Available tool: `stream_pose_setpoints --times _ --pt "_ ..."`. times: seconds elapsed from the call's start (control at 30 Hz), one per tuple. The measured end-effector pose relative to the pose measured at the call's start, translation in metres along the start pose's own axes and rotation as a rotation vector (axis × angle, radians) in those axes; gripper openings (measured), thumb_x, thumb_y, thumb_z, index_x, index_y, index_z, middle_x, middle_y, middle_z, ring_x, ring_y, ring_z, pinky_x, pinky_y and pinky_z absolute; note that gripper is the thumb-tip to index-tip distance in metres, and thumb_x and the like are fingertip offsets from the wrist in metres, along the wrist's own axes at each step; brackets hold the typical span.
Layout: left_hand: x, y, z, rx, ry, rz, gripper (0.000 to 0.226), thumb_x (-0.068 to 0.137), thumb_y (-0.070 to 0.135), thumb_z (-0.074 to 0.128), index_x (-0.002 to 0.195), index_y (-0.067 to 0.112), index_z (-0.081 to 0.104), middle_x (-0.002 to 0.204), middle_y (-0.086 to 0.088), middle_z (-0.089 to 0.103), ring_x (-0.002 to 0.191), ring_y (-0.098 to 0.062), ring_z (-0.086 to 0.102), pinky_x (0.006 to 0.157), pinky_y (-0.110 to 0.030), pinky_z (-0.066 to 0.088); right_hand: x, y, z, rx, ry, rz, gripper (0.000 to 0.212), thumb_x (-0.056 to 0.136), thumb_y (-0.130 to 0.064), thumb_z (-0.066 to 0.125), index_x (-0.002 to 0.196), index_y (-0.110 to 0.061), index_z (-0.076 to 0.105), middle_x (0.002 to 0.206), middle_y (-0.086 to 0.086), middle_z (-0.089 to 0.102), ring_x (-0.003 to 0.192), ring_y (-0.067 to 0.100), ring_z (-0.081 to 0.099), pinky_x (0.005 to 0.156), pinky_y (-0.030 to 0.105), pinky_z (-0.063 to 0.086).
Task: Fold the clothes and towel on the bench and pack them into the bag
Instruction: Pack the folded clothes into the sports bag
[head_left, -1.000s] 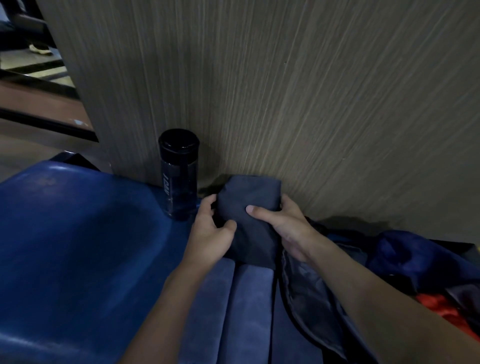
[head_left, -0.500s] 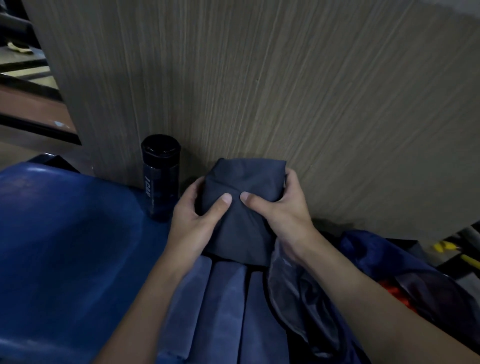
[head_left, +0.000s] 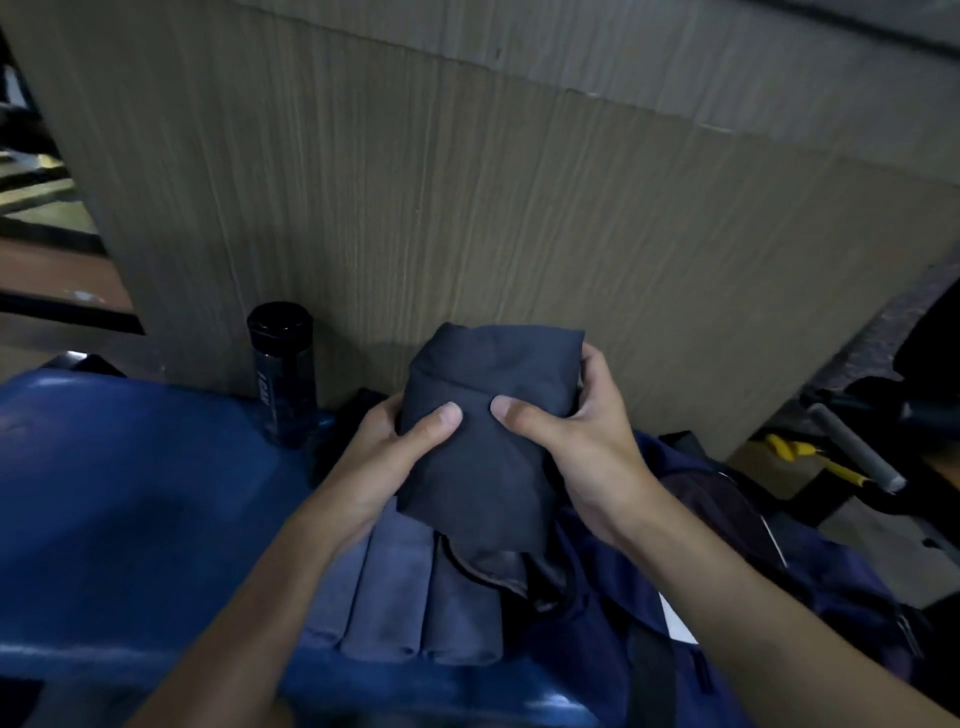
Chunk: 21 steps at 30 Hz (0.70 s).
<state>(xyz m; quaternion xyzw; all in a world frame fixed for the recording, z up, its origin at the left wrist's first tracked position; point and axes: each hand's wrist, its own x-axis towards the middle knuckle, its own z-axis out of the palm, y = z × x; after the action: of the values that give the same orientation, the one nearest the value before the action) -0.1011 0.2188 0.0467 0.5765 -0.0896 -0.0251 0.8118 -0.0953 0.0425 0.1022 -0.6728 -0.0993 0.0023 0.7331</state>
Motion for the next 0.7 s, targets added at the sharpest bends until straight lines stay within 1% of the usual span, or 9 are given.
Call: stream_pose_setpoints --times 0.07,0.1,0.23,0.37,0.43,0.5,0.57,0.63,0.7 --pt "-0.006 0.012 0.02 0.003 0.009 -0.007 0.042 0.084 0.035 0.073 0.12 0.015 0.065 0.112 -0.005 0.074 0.105 -0.02 0.071 0.078 -0.025 0.057 -0.015 -0.012 -0.01 0.062 0.024 0.005 0.067 0.074 0.0 0.079 0.13 -0.021 0.048 0.12 0.005 0.066 0.103 0.019 0.069 0.078 0.032 0.058" --pt "-0.009 0.017 0.029 0.015 0.003 0.0 0.044 0.083 0.036 0.076 0.119 0.015 0.064 0.111 -0.004 0.075 0.103 -0.019 0.071 0.076 -0.024 0.057 -0.024 -0.018 -0.015 0.086 0.033 0.011 0.067 0.074 0.0 0.079 0.13 -0.02 0.048 0.121 0.006 0.066 0.104 0.02 0.069 0.08 0.033 0.058" --pt "-0.019 0.03 0.064 0.149 -0.011 0.074 0.071 0.06 0.048 0.081 0.121 0.016 0.062 0.111 -0.001 0.074 0.104 -0.018 0.071 0.078 -0.026 0.056 -0.061 -0.035 -0.044 0.174 0.073 0.03 0.071 0.071 -0.002 0.081 0.132 -0.017 0.048 0.119 0.007 0.069 0.107 0.023 0.068 0.086 0.035 0.056" --pt "-0.028 0.042 0.094 0.375 -0.151 0.129 0.066 0.06 0.051 0.081 0.117 0.023 0.062 0.109 0.01 0.071 0.103 -0.008 0.068 0.078 -0.019 0.053 -0.096 -0.056 -0.085 0.248 0.147 0.035 0.086 0.06 -0.008 0.079 0.137 -0.022 0.044 0.114 0.01 0.069 0.103 0.023 0.069 0.089 0.036 0.054" --pt "-0.033 0.048 0.111 0.466 -0.238 0.15 0.06 0.062 0.05 0.081 0.114 0.025 0.062 0.108 0.012 0.07 0.104 -0.006 0.067 0.08 -0.019 0.053 -0.113 -0.068 -0.104 0.181 0.143 0.012 0.086 0.062 -0.007 0.076 0.14 -0.019 0.041 0.112 0.01 0.069 0.106 0.025 0.068 0.096 0.04 0.051" --pt "-0.037 0.053 0.129 0.56 -0.328 0.17 0.058 0.065 0.047 0.081 0.113 0.023 0.062 0.11 0.008 0.07 0.105 -0.01 0.067 0.087 -0.025 0.054 -0.128 -0.08 -0.122 0.075 0.13 0.019 0.088 0.063 -0.009 0.075 0.142 -0.019 0.039 0.109 0.006 0.071 0.104 0.022 0.069 0.094 0.038 0.053" --pt "-0.042 0.058 0.146 0.66 -0.419 0.195 0.057 0.068 0.046 0.081 0.114 0.02 0.06 0.109 0.004 0.07 0.104 -0.014 0.067 0.091 -0.03 0.054 -0.141 -0.087 -0.136 -0.01 0.067 0.064 0.094 0.064 -0.012 0.077 0.146 -0.025 0.034 0.118 0.007 0.068 0.105 0.02 0.069 0.09 0.036 0.055" --pt "-0.046 0.063 0.162 0.752 -0.493 0.193 0.052 0.07 0.044 0.082 0.113 0.024 0.059 0.107 0.005 0.07 0.101 -0.015 0.068 0.091 -0.036 0.055 -0.153 -0.092 -0.146 -0.073 -0.02 0.101 0.101 0.067 -0.012 0.086 0.148 -0.033 0.029 0.126 0.01 0.06 0.105 0.021 0.069 0.085 0.034 0.057" --pt "-0.049 0.067 0.177 0.815 -0.548 0.195 0.046 0.074 0.038 0.084 0.111 0.027 0.058 0.104 0.007 0.07 0.098 -0.013 0.068 0.088 -0.039 0.055 -0.161 -0.094 -0.155 -0.157 -0.051 0.092 0.108 0.062 -0.023 0.091 0.147 -0.041 0.027 0.13 0.01 0.058 0.109 0.022 0.067 0.085 0.035 0.057"
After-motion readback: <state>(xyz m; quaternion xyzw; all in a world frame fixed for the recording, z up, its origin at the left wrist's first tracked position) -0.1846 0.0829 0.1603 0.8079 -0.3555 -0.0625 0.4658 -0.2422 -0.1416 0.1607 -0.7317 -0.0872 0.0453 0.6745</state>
